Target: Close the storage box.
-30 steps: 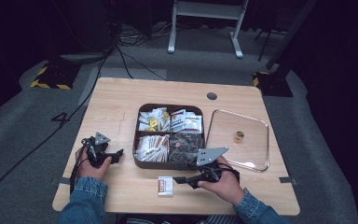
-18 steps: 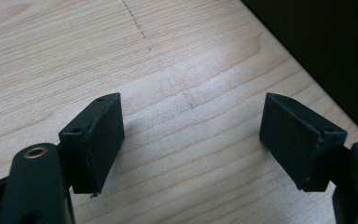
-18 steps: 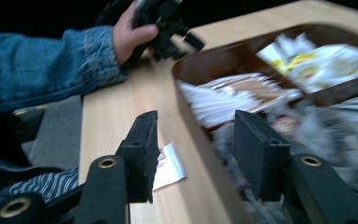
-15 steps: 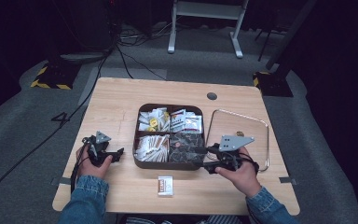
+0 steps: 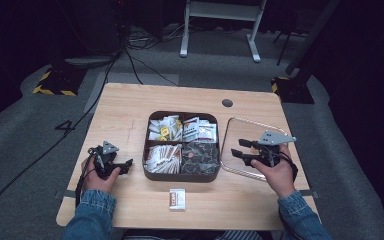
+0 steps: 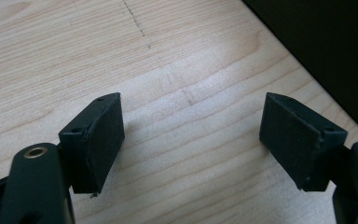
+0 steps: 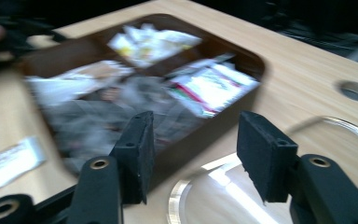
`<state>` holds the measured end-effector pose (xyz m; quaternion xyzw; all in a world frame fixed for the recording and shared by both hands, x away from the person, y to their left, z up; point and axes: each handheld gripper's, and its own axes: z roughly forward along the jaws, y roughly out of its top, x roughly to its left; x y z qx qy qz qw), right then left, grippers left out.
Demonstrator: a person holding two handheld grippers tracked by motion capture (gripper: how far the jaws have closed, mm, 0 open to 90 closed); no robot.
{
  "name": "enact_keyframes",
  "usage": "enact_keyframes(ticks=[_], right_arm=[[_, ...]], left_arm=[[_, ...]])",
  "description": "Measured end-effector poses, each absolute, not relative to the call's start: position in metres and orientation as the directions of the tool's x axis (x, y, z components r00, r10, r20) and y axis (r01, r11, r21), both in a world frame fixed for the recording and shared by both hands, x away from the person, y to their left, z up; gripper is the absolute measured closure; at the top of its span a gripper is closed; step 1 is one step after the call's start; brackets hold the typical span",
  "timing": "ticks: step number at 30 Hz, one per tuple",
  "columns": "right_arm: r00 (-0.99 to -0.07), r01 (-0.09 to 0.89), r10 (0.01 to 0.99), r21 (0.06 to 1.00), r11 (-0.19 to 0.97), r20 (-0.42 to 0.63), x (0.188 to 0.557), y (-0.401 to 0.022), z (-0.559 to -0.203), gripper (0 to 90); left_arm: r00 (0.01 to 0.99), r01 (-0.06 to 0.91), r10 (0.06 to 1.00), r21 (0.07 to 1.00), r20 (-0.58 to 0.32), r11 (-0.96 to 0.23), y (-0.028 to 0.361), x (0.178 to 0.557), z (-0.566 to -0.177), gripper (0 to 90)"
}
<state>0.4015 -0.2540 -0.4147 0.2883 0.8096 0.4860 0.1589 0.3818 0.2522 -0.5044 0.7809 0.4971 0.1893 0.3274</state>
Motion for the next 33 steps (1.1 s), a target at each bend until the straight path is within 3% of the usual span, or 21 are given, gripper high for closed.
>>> enact_keyframes(ticks=[7,10,25,33], right_arm=[[-0.687,0.377,0.727,0.862,0.339,0.014,0.426,-0.281,-0.432,45.3],[-0.648,0.410,0.761,0.851,0.330,0.017,0.435,-0.291,-0.441,44.6],[-0.512,0.508,0.859,0.797,0.326,-0.025,0.465,-0.320,-0.478,38.5],[-0.502,0.538,0.864,0.777,0.327,-0.016,0.471,-0.322,-0.491,40.4]], left_arm=[[0.448,0.651,0.893,0.696,-0.031,-0.303,0.255,0.377,-0.504,21.8],[0.439,0.667,0.898,0.680,-0.027,-0.305,0.254,0.378,-0.505,9.2],[0.433,0.668,0.901,0.679,-0.022,-0.304,0.255,0.376,-0.505,9.0],[0.422,0.672,0.906,0.679,-0.023,-0.295,0.254,0.376,-0.505,8.3]])
